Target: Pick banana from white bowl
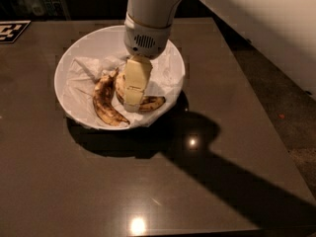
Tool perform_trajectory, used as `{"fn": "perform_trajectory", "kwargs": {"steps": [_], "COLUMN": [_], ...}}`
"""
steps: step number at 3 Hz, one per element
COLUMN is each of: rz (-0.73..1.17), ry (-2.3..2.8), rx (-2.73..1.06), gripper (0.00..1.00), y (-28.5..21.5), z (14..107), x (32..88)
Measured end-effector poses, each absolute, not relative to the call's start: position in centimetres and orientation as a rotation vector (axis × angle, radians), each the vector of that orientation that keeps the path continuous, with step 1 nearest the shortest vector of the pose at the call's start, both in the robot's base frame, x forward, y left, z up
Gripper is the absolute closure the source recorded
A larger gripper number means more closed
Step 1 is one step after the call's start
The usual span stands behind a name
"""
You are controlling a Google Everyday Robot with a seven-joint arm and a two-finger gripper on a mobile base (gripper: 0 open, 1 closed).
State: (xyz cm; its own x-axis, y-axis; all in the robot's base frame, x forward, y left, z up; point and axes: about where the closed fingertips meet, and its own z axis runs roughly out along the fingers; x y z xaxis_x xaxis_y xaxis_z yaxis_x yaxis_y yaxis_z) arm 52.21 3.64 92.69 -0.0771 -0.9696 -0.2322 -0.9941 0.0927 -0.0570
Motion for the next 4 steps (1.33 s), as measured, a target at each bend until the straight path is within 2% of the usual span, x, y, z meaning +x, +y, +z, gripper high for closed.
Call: {"fn": "perform_trajectory", "kwargs": {"steps": [1, 2, 4], "rz": [0.238, 0.286, 0.319], "ry": [2.198, 2.232, 2.296], "rx": [-1.957, -1.938, -1.955], "gripper": [0.07, 0.18, 0.21], "y": [4.0, 4.1, 5.0], "z": [91.6, 90.9, 89.0], "x": [52.4, 52.6, 53.9]}}
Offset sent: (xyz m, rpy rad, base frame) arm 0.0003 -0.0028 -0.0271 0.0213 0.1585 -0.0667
